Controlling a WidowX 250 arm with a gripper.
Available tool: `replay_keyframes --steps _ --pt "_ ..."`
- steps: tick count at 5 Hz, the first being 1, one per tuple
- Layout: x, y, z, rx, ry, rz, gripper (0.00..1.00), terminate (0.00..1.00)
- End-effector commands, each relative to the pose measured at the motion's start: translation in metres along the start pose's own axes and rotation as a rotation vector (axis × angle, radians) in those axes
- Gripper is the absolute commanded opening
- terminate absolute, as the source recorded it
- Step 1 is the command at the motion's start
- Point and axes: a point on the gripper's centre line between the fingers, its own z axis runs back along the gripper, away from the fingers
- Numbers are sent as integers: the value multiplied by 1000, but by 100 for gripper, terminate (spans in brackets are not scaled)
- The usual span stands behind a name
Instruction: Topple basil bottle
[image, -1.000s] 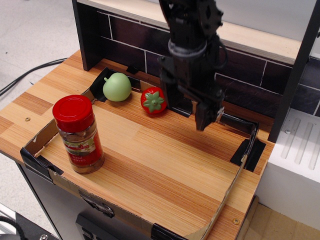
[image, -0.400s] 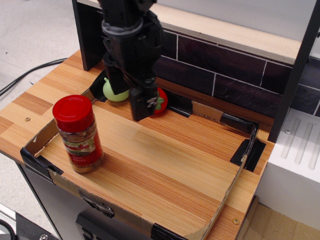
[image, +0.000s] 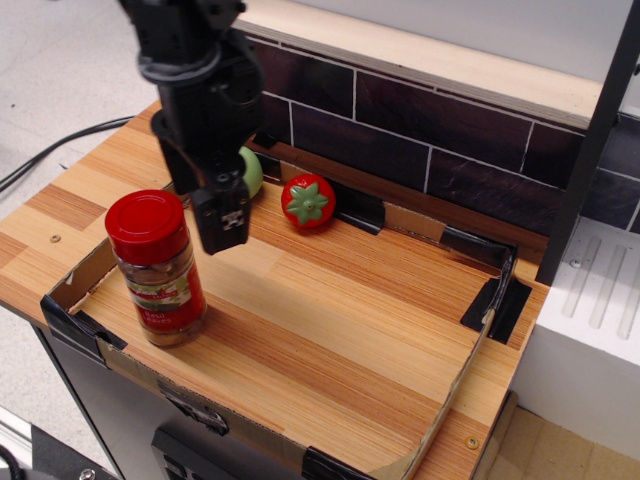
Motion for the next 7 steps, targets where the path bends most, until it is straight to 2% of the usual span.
replay_keyframes --steps 1,3,4,6,7 --pt "-15 10 10 24 -5 -45 100 0" --pt "-25 12 14 30 10 -51 100 0" --pt "-31 14 11 50 17 -65 100 0" --pt "-40 13 7 47 78 -112 100 0" --pt "-40 13 3 21 103 -141 0 0"
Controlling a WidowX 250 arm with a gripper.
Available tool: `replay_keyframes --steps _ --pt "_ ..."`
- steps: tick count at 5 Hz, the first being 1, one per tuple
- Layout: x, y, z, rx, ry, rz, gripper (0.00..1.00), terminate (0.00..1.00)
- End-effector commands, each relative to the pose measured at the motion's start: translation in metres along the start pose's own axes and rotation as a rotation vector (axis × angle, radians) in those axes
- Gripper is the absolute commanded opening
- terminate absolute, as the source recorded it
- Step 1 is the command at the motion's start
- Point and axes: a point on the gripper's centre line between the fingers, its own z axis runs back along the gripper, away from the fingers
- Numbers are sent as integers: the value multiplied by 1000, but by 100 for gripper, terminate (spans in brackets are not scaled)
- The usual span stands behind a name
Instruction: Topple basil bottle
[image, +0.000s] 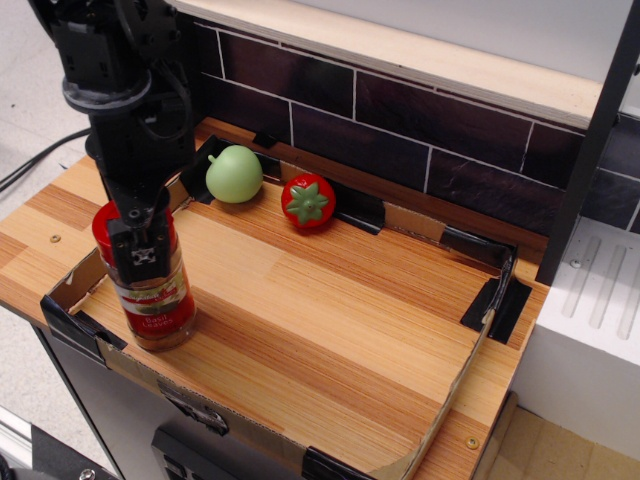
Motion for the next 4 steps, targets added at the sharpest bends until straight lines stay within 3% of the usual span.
replay_keyframes --steps 1,3,4 --pt "11 7 4 -29 -12 -28 0 0" --pt "62 -14 16 -81 -227 -42 0 0" --pt "86 -32 19 -66 -351 -63 0 0"
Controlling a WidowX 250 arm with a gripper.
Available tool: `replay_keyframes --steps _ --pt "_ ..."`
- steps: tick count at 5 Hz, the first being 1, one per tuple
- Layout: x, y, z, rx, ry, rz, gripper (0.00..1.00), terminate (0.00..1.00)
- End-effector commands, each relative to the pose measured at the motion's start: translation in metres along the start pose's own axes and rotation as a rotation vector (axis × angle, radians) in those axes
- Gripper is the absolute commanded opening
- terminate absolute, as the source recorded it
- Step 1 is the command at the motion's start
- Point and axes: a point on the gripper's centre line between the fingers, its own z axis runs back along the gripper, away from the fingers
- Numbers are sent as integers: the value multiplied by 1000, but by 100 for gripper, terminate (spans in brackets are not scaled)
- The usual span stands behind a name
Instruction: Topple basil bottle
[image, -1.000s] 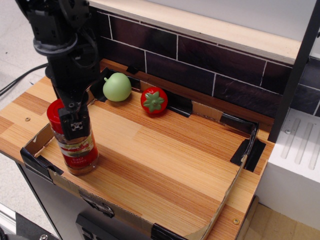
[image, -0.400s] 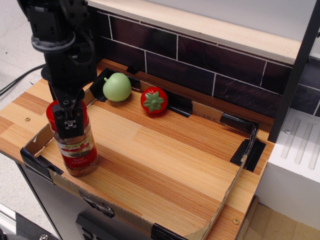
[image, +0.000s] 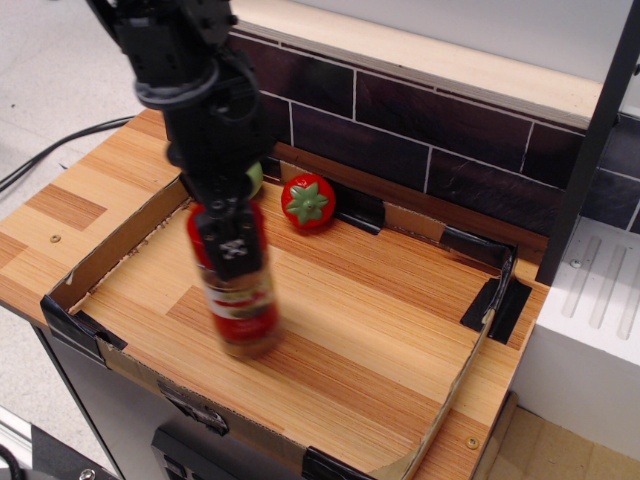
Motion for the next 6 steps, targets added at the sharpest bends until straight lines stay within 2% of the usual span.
replay_keyframes --steps 1,3,4,6 --pt "48 -19 5 34 -244 -53 0 0" --pt "88 -31 -6 -13 -386 -49 0 0" --pt "104 -32 -4 -17 -428 -39 0 0" --pt "112 -33 3 -80 -590 -63 0 0"
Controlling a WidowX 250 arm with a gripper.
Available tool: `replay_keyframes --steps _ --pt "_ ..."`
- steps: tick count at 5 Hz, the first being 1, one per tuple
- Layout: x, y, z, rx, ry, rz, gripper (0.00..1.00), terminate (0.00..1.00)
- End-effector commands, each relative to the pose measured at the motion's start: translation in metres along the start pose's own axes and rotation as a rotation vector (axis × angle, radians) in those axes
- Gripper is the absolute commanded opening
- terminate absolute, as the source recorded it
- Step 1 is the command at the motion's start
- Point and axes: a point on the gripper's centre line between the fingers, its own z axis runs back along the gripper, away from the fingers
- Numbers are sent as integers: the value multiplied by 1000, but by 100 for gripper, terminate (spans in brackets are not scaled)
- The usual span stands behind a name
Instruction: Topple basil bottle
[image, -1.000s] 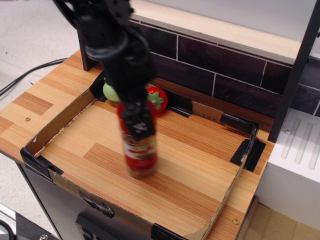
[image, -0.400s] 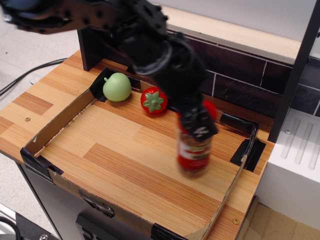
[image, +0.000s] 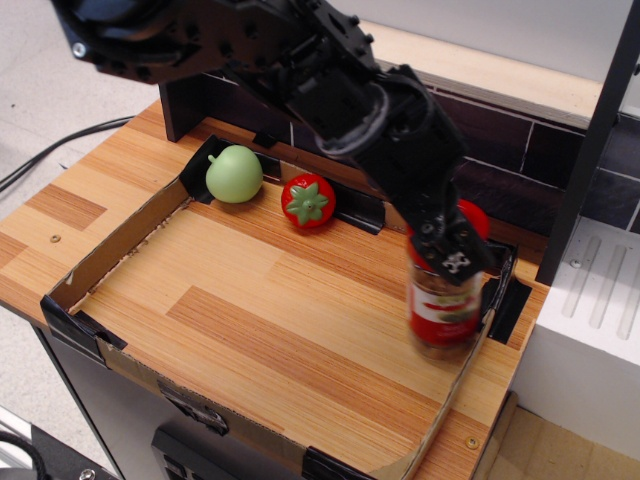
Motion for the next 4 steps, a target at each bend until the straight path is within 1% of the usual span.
replay_keyframes --steps 1,2,3,4 --pt "-4 17 22 -24 -107 -36 0 0" --pt "-31 23 22 -7 -68 -80 0 0" --pt "-51 34 23 -31 -15 -75 0 0" --pt "-74 48 27 -40 69 -89 0 0"
